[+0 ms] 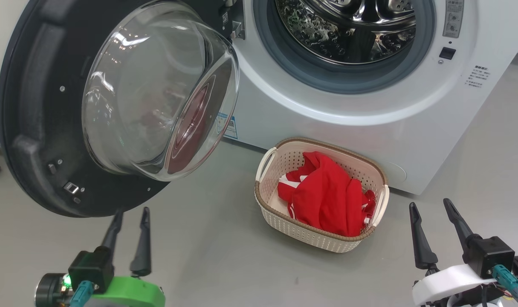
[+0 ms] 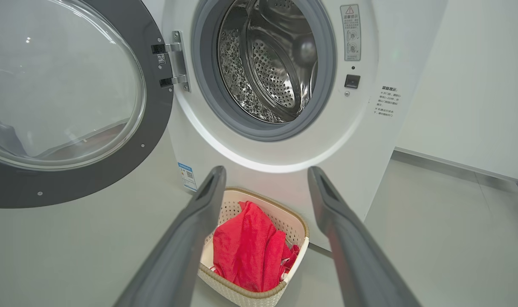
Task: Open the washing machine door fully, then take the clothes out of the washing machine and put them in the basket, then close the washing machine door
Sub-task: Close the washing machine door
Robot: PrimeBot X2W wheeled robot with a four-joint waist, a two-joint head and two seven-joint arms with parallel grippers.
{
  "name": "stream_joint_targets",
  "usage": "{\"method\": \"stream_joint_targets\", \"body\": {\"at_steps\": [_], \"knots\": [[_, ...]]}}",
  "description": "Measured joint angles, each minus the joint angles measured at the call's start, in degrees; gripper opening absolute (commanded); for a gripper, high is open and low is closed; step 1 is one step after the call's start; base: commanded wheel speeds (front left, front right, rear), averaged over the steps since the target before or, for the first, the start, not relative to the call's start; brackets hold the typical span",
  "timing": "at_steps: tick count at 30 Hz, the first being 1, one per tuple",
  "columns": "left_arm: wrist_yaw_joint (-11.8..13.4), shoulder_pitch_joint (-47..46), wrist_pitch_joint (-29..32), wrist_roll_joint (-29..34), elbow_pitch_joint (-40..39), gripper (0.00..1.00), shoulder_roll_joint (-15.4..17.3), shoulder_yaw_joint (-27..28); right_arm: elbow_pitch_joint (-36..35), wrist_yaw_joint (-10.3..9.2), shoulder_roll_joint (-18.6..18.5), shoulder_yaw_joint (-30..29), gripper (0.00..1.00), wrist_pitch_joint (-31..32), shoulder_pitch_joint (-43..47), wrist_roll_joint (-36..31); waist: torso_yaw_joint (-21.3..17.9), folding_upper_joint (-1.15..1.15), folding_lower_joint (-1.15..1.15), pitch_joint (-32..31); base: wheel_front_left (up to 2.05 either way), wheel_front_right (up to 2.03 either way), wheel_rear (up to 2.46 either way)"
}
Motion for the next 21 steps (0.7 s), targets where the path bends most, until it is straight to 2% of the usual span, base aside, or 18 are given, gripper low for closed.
{"method": "stream_joint_targets", "body": {"at_steps": [5, 9, 12, 17, 21], "knots": [[-0.30, -0.01, -0.82, -0.81, -0.37, 0.00, -0.24, -0.05, 0.04, 0.00, 0.00, -0.01, 1.00, 0.07, 0.00, 0.00, -0.29, 0.00, 0.00, -0.05, 0.00, 0.00, 0.00], [-2.67, -0.01, -1.24, -5.30, -1.67, 0.00, -0.83, -0.31, 0.07, 0.00, -0.01, -0.02, 1.00, 0.07, 0.00, 0.00, -0.33, 0.00, 0.00, -0.15, 0.00, 0.00, 0.00], [-5.90, -0.01, -1.32, -14.40, -3.50, 0.00, -2.07, -0.21, 0.07, 0.00, -0.01, -0.01, 1.00, 0.07, -0.01, 0.00, -0.27, 0.00, 0.00, -0.24, 0.00, 0.00, 0.00], [-11.13, -0.01, -1.45, -30.86, -7.03, 0.00, -2.36, 1.26, 0.07, 0.00, -0.04, 0.00, 1.00, 0.08, -0.01, 0.00, -0.19, 0.00, 0.00, -0.36, 0.00, 0.00, 0.00], [-12.20, 0.00, -1.80, -44.53, -10.57, 0.00, -2.32, 3.05, 0.04, 0.00, -0.05, 0.03, 1.00, 0.49, 0.00, -0.01, -0.25, 0.00, 0.00, -0.32, 0.00, 0.00, 0.00]]}}
